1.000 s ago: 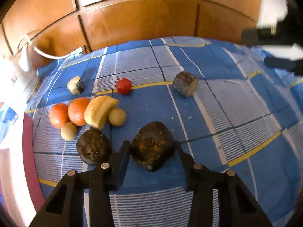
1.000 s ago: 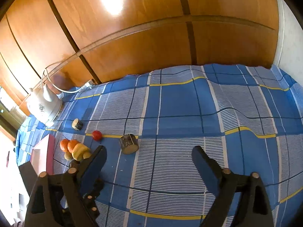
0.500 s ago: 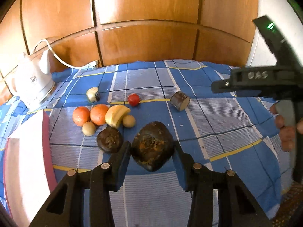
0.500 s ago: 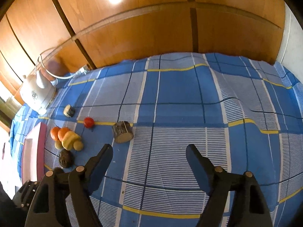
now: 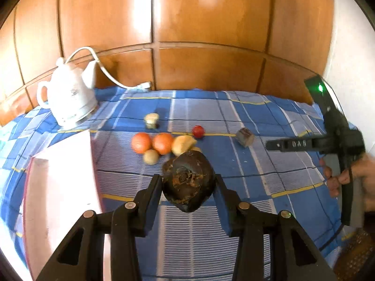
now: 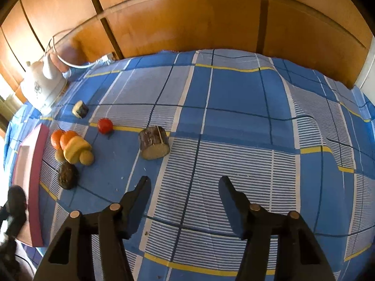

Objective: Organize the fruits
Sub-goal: 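Lift the dark brown fruit with the left tool, lower into tray, open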

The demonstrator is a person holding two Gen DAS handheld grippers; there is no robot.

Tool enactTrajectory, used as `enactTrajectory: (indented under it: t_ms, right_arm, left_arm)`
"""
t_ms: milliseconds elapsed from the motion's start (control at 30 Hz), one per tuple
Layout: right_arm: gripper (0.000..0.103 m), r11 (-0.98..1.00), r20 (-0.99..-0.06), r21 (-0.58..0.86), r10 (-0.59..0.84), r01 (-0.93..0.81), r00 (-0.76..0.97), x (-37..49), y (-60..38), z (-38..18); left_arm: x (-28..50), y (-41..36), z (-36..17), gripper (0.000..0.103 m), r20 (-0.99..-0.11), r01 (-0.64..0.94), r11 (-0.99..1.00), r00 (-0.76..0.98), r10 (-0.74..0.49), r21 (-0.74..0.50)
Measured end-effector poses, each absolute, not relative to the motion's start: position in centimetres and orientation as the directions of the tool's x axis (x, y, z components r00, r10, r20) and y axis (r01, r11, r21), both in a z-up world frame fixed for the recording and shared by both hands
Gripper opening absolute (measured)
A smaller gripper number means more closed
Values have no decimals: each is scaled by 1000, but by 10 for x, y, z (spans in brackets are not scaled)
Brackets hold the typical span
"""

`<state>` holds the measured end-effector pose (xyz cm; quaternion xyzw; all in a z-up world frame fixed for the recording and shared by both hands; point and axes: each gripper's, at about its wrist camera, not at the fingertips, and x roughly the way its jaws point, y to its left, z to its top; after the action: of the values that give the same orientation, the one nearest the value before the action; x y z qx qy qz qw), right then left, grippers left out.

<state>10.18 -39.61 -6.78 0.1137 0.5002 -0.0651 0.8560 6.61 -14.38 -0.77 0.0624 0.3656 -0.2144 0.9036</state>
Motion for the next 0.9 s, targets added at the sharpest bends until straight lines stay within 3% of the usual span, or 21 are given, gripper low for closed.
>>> enactTrajectory:
  t_ms: [233, 600, 900]
  right_arm:
    - [58, 965, -879, 119, -6, 232, 477, 102, -396, -74]
    - [58, 973, -876, 127, 19, 191, 482, 107, -386, -77]
    - [58, 980, -866, 125, 31, 156, 500, 110, -378, -75]
  left_arm:
    - [90, -63, 3, 44, -690, 255, 955, 664, -288, -154]
    - [156, 62, -34, 44, -758, -76, 996, 653, 9, -54]
    - [172, 92, -62, 46, -806, -166, 985, 588, 69, -36]
